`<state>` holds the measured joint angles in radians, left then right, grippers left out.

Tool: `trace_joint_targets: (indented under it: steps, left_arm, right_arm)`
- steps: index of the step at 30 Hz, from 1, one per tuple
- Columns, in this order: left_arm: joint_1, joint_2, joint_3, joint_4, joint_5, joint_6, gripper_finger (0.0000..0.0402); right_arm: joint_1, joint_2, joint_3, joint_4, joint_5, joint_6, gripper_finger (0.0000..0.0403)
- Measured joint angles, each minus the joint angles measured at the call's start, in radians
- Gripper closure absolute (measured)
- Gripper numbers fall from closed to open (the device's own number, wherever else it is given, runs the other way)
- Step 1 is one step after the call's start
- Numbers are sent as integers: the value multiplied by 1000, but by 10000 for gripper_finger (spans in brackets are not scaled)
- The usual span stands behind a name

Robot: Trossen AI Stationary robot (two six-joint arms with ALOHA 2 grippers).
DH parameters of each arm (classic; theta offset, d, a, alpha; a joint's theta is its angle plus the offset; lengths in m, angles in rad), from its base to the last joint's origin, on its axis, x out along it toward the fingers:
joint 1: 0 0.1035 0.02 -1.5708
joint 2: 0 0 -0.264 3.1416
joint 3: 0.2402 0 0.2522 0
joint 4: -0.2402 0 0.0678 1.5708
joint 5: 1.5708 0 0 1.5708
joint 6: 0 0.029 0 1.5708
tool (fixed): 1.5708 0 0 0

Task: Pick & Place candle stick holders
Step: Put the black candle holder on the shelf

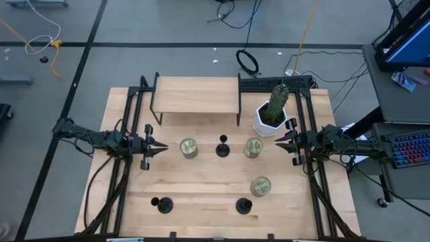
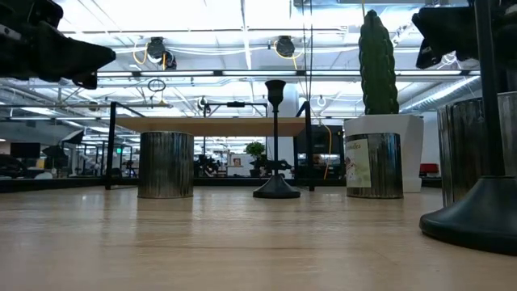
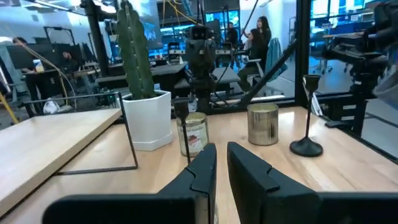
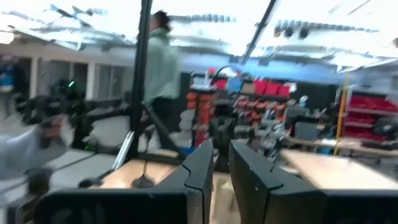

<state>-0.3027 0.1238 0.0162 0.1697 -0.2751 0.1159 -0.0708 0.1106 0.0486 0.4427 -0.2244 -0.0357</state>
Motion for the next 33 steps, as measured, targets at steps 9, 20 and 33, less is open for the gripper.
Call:
trace_joint_targets:
  steps: [9, 20, 33]
  left_arm:
    - [0, 0, 0, 24, -186, -89, 355]
    - [0, 0, 0, 113, -196, -16, 355]
    - [0, 12, 0, 60, -126, -46, 263]
  right_arm:
    - [0, 348, 1, 390, 13, 3, 259]
    - [0, 946, 185, 589, 14, 68, 237]
    - [-8, 1214, 263, 587, 71, 71, 204]
